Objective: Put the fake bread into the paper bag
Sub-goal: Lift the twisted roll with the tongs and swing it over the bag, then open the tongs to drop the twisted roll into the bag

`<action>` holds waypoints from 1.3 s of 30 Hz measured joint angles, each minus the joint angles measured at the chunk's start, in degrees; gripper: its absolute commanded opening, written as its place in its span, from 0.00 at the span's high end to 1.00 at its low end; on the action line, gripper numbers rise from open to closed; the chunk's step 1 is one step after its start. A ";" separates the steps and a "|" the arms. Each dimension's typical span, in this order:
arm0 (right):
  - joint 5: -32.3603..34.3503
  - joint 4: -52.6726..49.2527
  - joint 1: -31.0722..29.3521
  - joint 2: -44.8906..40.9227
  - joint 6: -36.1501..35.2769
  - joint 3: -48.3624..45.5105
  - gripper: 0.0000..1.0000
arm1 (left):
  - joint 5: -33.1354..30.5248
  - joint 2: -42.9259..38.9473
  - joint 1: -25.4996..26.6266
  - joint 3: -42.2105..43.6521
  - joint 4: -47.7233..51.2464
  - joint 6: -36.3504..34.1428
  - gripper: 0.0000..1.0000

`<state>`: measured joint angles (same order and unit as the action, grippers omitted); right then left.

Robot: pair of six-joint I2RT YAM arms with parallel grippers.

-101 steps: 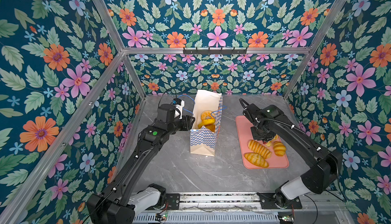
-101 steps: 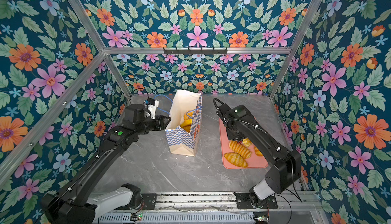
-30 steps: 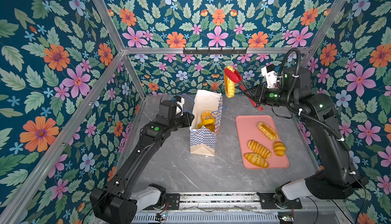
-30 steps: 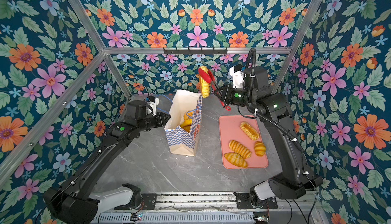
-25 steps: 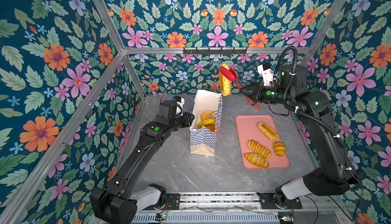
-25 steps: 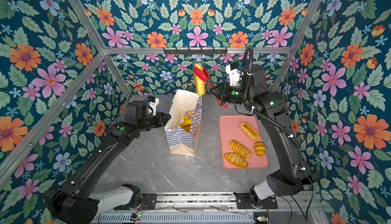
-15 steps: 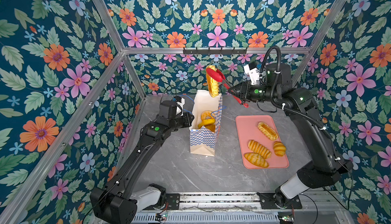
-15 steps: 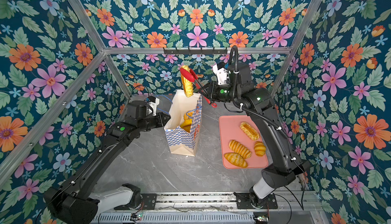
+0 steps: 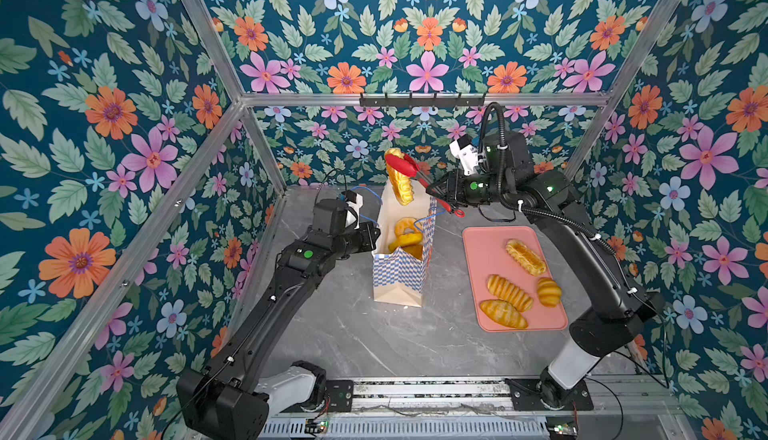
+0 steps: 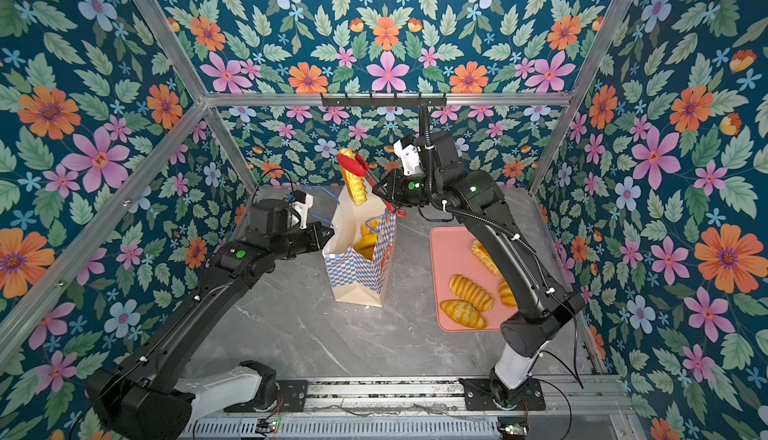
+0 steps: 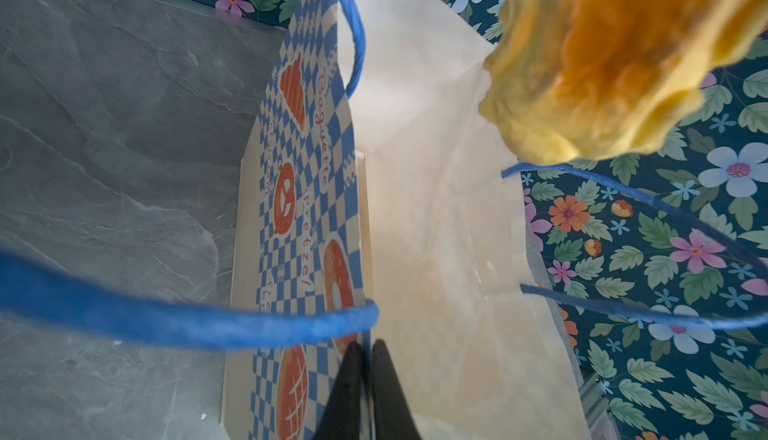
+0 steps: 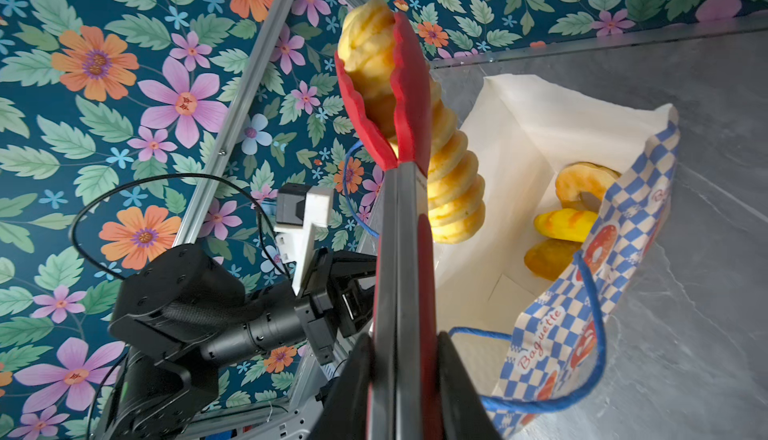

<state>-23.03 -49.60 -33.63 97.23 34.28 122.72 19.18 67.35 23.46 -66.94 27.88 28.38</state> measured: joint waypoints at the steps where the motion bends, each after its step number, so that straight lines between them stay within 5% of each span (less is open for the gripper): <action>1: 0.17 0.15 -0.15 -0.13 -0.02 -0.66 0.77 | 0.00 -0.04 0.00 0.04 0.00 0.00 0.91; 25: 2.23 2.23 -0.46 -4.04 -0.52 -13.22 0.77 | 0.04 -0.22 0.00 0.48 -0.50 0.22 0.92; 39: 3.21 1.29 -0.50 -4.04 -2.64 -15.08 0.68 | 0.00 -0.55 0.00 0.48 -0.44 0.24 0.92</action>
<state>-19.81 -48.31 -34.13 93.19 31.64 107.63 19.18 66.81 23.46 -66.46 27.44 28.62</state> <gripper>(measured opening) 0.308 0.082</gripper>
